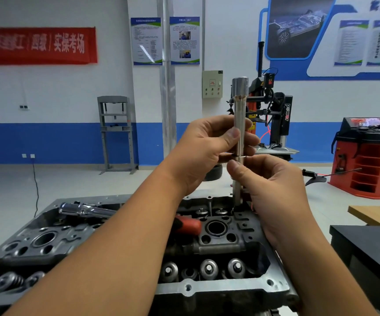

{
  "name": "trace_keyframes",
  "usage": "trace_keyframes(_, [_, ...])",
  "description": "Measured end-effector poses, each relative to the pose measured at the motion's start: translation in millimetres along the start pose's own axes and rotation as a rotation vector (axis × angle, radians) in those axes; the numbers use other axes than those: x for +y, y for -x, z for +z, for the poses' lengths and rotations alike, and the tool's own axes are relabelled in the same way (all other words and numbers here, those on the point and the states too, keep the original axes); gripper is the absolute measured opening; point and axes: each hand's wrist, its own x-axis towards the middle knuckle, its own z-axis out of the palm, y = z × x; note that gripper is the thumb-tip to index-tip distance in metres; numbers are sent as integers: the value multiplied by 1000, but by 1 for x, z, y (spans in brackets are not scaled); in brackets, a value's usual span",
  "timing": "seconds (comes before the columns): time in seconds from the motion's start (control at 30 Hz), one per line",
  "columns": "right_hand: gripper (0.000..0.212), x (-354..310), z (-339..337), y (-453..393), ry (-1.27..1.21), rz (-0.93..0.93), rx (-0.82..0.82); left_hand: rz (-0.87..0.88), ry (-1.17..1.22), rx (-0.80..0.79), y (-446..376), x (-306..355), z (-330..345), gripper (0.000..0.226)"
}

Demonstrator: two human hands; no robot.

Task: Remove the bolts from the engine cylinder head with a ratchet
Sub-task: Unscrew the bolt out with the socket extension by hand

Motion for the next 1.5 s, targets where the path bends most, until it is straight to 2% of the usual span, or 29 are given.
trace_keyframes(0.07, [11, 0, 0, 0, 0, 1, -4, 29, -16, 32, 0, 1, 1, 12])
trace_keyframes(0.2, [13, 1, -2, 0, 17, -2, 3, 64, -23, 118, 0, 2, 0, 32])
trace_keyframes(0.33, [12, 2, 0, -1, 23, -10, 10, -3, 96, -16, 1, 1, 1, 19])
trace_keyframes(0.47, [7, 3, -1, -1, 6, -6, -14, 25, 33, 59, 0, 2, 1, 16])
trace_keyframes(0.53, [11, 1, -1, 0, -7, 2, -16, 40, -9, 139, 0, 2, 1, 35])
trace_keyframes(0.6, [20, 0, -2, 1, -20, 6, -6, 44, -16, 177, 0, 2, 0, 42])
trace_keyframes(0.73, [13, 1, -1, -1, -7, 14, 21, -16, 63, 31, 0, 0, 0, 22])
trace_keyframes(0.8, [10, 1, 0, -1, -13, 19, 15, -26, 72, -15, 0, -1, 0, 20])
trace_keyframes(0.93, [10, 1, 0, 0, -15, 20, 4, 5, 13, 43, 0, -1, 1, 12])
trace_keyframes(1.07, [14, 2, -2, -1, 3, -6, 6, 40, -45, 165, 0, 0, 0, 43])
trace_keyframes(1.1, [15, 2, -3, -1, 7, -10, 7, 42, -34, 155, 0, 0, 0, 43])
trace_keyframes(1.2, [13, 3, -2, 0, 6, -2, 14, 4, 49, 37, 0, 1, 2, 20])
trace_keyframes(1.27, [12, 3, -1, -1, 9, 5, 21, -5, 65, -12, -1, -1, 1, 19])
trace_keyframes(1.37, [10, 2, -1, -1, 20, -1, -1, 21, 16, 32, 0, 0, 0, 11])
trace_keyframes(1.5, [14, 0, -3, 1, 1, 3, -2, 59, -16, 165, -1, 0, -1, 41])
